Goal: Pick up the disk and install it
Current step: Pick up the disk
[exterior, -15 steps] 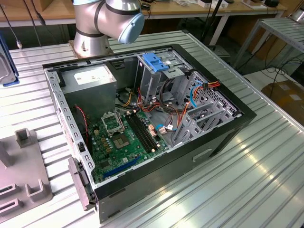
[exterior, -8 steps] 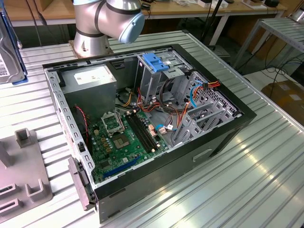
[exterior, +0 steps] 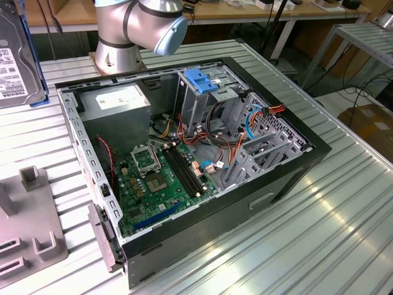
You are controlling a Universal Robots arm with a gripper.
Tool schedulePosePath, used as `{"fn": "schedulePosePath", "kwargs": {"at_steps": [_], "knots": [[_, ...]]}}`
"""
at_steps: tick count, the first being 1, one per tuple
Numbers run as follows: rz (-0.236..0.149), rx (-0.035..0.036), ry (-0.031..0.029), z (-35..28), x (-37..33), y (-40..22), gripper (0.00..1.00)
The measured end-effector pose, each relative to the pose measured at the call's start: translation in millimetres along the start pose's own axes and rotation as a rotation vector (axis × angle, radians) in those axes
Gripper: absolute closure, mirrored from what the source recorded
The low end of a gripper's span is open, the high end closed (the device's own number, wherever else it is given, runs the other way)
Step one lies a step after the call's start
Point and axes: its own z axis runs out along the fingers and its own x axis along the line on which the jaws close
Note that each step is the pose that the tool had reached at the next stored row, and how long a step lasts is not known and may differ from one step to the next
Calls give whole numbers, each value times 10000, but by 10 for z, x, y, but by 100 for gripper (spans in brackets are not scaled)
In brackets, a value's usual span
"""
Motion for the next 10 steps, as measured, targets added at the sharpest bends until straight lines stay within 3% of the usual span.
{"fn": "schedulePosePath", "kwargs": {"at_steps": [10], "knots": [[-1, 0, 0, -4, -5, -221, 63]]}}
